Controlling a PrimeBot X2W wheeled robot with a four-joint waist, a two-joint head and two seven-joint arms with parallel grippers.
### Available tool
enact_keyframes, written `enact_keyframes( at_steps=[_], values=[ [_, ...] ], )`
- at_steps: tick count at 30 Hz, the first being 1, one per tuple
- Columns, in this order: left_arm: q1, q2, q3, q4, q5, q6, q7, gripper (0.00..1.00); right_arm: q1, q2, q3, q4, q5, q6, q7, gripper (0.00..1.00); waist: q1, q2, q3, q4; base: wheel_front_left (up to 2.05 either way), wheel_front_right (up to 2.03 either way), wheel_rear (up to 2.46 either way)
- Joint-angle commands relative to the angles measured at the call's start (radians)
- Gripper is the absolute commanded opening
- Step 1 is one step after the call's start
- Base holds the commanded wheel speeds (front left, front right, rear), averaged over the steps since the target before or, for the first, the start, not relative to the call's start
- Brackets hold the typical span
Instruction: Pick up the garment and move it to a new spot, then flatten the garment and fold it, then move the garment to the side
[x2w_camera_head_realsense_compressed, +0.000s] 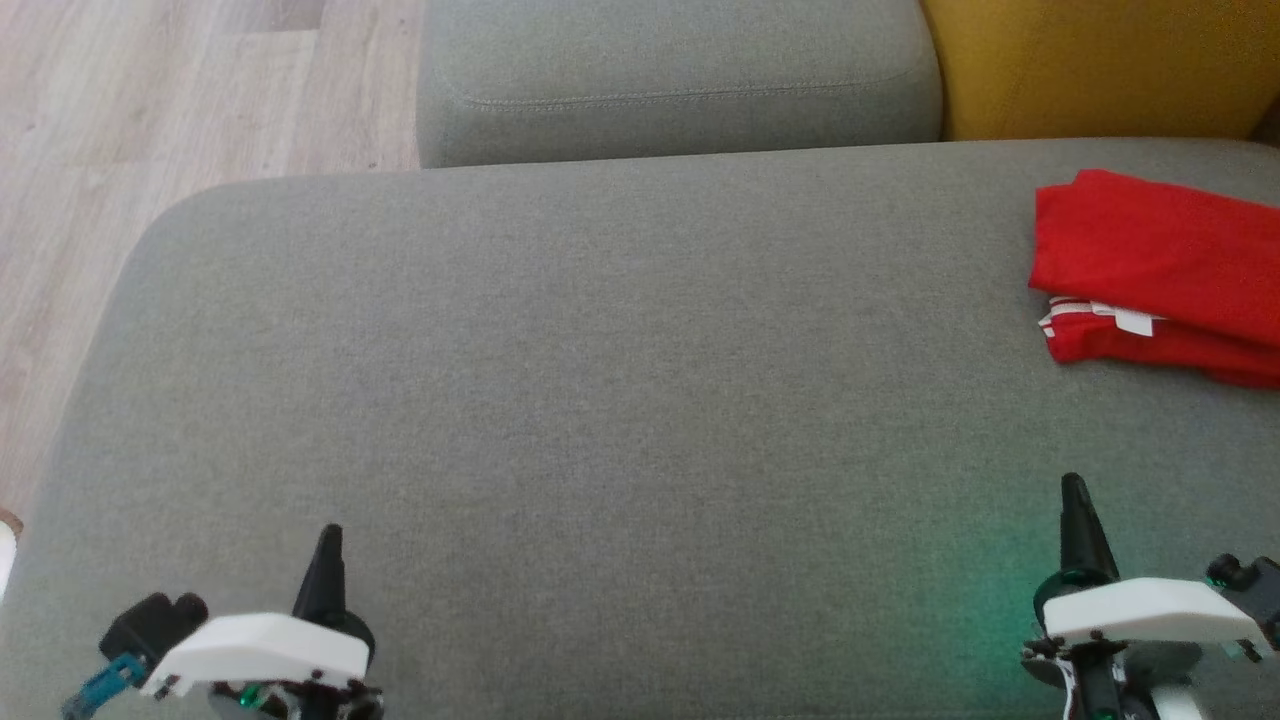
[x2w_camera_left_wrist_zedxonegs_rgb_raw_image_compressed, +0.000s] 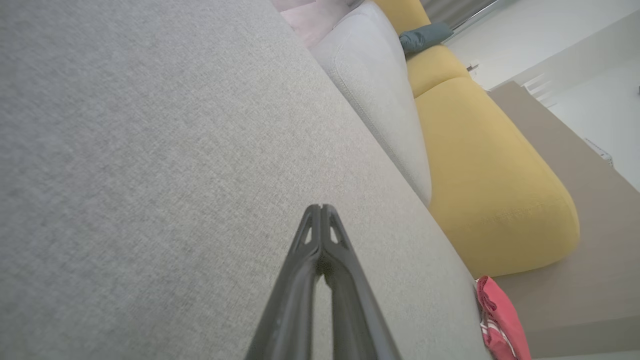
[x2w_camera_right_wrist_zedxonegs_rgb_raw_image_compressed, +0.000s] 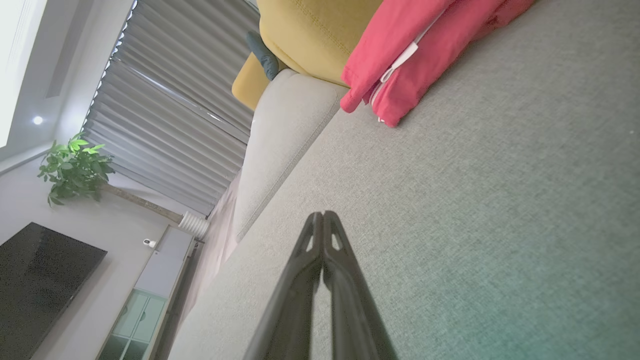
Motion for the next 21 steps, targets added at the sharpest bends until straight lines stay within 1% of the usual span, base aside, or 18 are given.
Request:
enact_keyframes(
  at_steps=[1, 3, 21],
  values=[
    [-0.061, 0.001, 0.033, -0.038, -0.02, -0.008, 0.007, 0.0, -0.056, -0.004, 0.006, -0.038, 0.023, 0.004, 0.007, 0.0, 0.0, 0.0, 0.0, 0.0, 0.0, 0.0, 0.0],
    [-0.067, 0.001, 0.043, -0.04, -0.063, -0.015, 0.019, 0.0, -0.059, -0.004, 0.001, -0.044, 0.068, 0.004, 0.018, 0.0, 0.0, 0.0, 0.002, 0.0, 0.0, 0.0, 0.0],
    [-0.094, 0.0, 0.09, -0.05, -0.256, -0.047, 0.072, 0.0, -0.071, -0.004, -0.025, -0.07, 0.27, 0.005, 0.068, 0.0, 0.0, 0.0, 0.008, 0.001, 0.0, 0.0, 0.0]
  ],
)
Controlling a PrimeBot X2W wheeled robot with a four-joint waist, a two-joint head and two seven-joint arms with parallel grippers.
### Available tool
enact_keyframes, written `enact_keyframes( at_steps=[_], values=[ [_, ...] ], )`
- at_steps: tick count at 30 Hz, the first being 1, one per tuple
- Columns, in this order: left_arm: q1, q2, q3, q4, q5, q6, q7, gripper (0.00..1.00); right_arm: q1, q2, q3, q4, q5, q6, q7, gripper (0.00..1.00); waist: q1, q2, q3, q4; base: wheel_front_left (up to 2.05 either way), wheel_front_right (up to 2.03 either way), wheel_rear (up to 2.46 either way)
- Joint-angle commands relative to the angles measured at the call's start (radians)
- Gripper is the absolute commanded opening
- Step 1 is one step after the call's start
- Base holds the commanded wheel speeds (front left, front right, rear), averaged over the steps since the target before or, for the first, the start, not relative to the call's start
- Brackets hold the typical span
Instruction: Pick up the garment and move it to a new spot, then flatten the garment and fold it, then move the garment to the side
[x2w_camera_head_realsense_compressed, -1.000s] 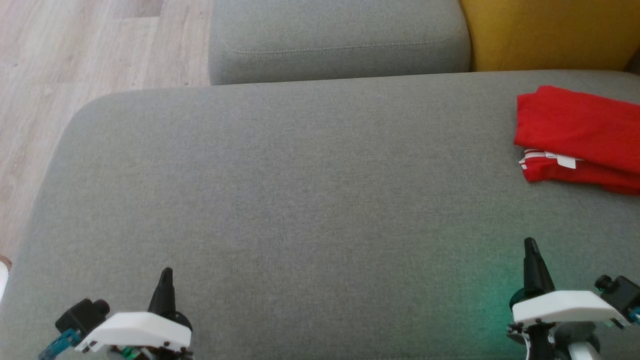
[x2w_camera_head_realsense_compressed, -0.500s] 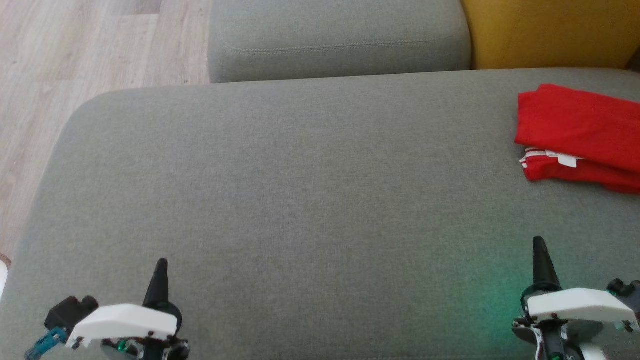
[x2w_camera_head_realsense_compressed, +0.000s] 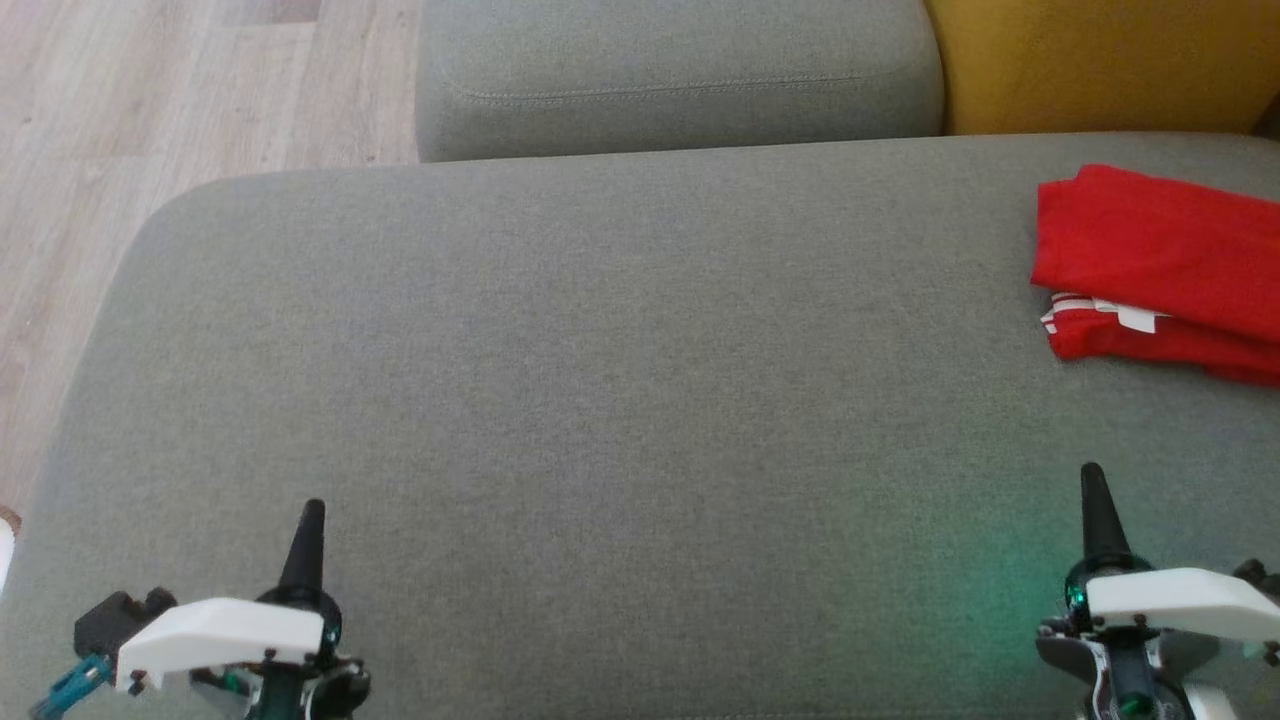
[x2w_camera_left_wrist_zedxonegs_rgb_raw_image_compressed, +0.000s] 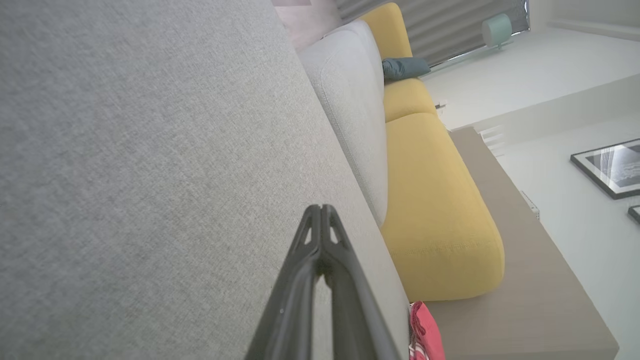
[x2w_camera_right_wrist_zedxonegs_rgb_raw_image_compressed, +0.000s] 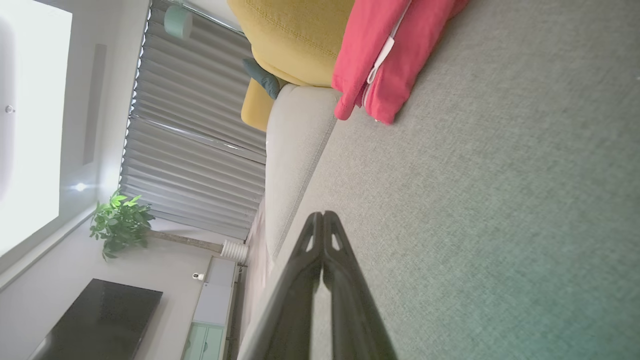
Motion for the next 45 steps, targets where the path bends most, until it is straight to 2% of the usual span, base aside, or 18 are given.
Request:
enact_keyframes(
  at_steps=[1, 38, 45],
  values=[
    [-0.064, 0.003, 0.037, -0.036, -0.034, -0.012, 0.01, 0.0, -0.065, -0.004, 0.009, -0.041, 0.037, 0.005, 0.009, 0.0, 0.0, 0.0, 0.001, 0.0, 0.0, 0.0, 0.0],
    [-0.119, 0.002, 0.132, -0.055, -0.429, -0.076, 0.119, 0.0, -0.09, -0.005, -0.044, -0.095, 0.451, 0.007, 0.113, 0.0, 0.0, 0.0, 0.014, 0.001, 0.0, 0.0, 0.0],
    [-0.119, 0.002, 0.132, -0.055, -0.429, -0.076, 0.119, 0.0, -0.09, -0.005, -0.044, -0.095, 0.451, 0.007, 0.113, 0.0, 0.0, 0.0, 0.014, 0.001, 0.0, 0.0, 0.0]
  ],
)
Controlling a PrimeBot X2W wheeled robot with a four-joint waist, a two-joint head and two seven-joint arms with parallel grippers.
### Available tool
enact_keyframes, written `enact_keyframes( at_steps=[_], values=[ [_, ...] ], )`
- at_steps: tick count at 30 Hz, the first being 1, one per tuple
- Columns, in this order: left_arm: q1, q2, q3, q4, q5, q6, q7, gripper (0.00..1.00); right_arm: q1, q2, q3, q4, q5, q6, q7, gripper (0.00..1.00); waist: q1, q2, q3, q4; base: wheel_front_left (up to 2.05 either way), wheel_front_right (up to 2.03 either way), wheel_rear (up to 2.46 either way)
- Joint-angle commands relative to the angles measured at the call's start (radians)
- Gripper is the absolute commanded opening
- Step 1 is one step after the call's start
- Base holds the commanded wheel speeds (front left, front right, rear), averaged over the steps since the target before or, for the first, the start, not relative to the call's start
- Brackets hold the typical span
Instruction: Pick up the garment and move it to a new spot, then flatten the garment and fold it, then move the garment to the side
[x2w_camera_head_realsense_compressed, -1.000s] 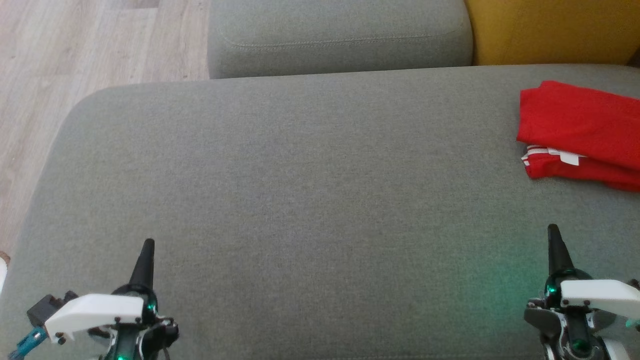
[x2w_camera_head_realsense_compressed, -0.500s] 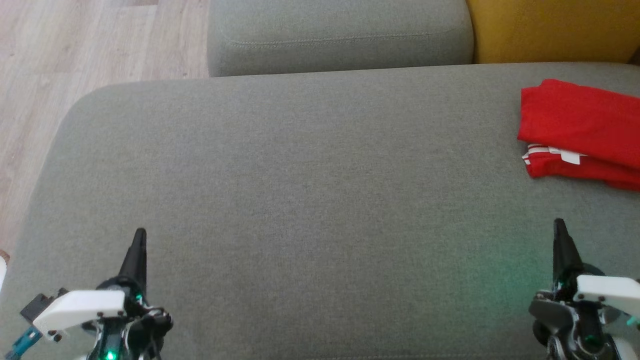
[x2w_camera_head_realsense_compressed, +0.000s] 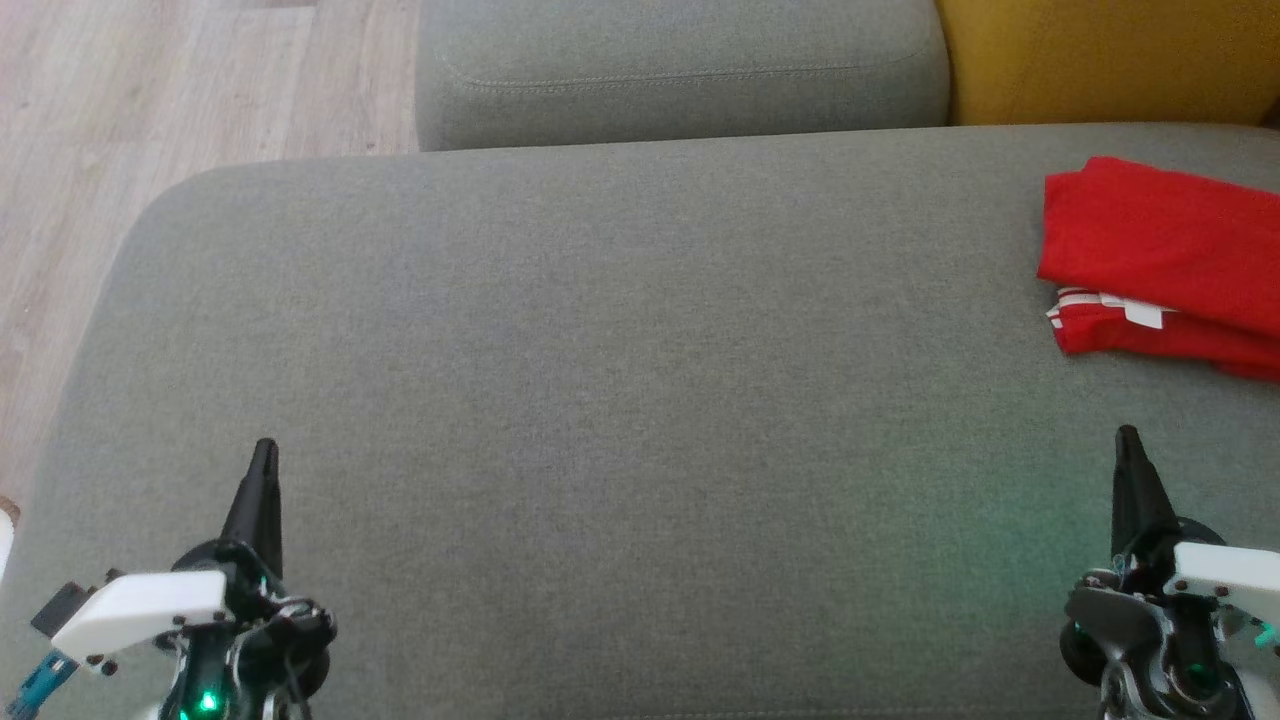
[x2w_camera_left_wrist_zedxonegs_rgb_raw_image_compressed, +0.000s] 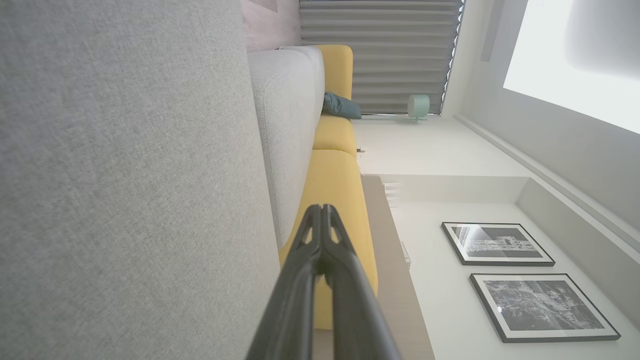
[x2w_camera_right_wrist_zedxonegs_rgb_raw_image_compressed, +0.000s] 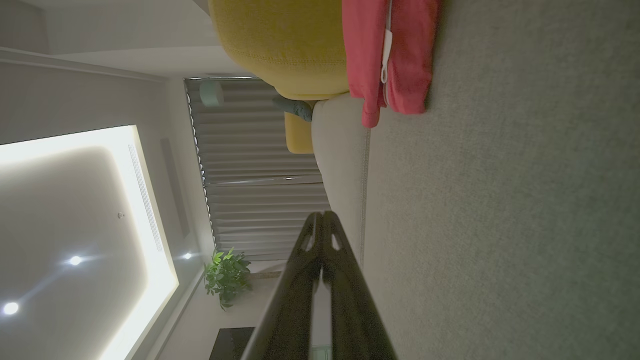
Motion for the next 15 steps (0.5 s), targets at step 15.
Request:
enact_keyframes(
  at_steps=[15],
  values=[
    [-0.055, 0.008, 0.036, -0.037, -0.006, -0.007, 0.009, 0.0, -0.053, -0.005, 0.02, -0.041, 0.007, 0.007, 0.006, 0.0, 0.0, 0.0, 0.0, 0.0, 0.0, 0.0, 0.0]
  ],
)
